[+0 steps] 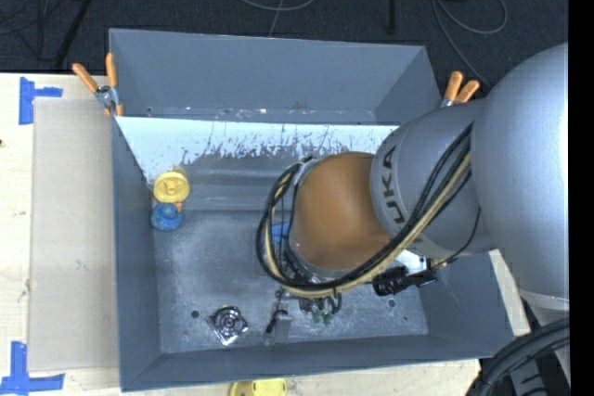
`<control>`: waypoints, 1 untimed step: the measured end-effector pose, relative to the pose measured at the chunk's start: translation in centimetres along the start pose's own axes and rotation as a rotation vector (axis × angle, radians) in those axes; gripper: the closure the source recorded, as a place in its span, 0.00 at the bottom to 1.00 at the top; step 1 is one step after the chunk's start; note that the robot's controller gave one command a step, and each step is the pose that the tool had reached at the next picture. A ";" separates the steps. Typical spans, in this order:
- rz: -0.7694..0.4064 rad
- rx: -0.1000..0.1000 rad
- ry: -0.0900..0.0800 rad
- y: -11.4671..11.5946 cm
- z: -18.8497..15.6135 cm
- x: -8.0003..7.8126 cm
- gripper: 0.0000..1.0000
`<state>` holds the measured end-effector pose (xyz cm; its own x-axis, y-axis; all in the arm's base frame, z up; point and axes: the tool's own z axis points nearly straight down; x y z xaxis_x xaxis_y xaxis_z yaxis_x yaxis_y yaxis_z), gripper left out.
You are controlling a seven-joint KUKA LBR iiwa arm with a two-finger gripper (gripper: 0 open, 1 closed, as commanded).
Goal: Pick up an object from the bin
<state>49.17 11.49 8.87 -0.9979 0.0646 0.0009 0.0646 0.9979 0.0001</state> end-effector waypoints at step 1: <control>-0.155 -0.001 -0.002 -2.1 1.1 0.3 0.00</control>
Offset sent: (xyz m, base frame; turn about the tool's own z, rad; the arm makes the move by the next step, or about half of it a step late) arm -0.0090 -0.0850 0.0993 -0.1478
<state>48.70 9.44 7.73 -0.9959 -0.0905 -0.0013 -0.0905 0.9959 0.0008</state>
